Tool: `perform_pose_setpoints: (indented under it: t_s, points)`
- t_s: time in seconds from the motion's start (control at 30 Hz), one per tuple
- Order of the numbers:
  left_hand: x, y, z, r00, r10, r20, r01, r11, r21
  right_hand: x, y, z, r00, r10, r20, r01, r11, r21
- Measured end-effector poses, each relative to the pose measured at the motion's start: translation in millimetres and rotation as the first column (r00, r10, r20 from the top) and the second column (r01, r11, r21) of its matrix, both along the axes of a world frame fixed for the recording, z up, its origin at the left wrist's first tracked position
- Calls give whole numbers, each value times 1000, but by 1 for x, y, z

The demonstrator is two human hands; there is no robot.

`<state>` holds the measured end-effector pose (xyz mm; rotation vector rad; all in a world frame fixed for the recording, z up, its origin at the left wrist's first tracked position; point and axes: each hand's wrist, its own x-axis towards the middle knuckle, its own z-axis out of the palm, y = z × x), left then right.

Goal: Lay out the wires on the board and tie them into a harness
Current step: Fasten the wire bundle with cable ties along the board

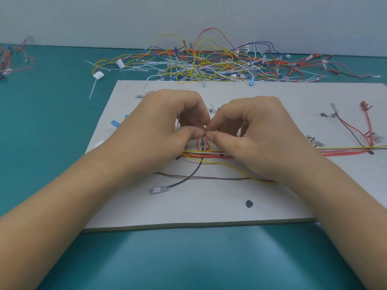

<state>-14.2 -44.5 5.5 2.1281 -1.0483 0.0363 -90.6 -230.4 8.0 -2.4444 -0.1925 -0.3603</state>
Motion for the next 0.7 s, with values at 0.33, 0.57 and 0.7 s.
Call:
perform_pose_setpoints:
  t_s: [0.33,0.57,0.7]
  points:
    - [0,2,-1,996,37,82,-42,998,52,3,-2,-3,997,-73,6,72,994,83]
    - [2,3,0,992,25,122,-42,989,141,5,-4,-3,996,-77,-44,81,992,92]
    - [2,2,-1,991,17,130,-37,987,156,6,-5,-3,995,-87,-56,92,992,83]
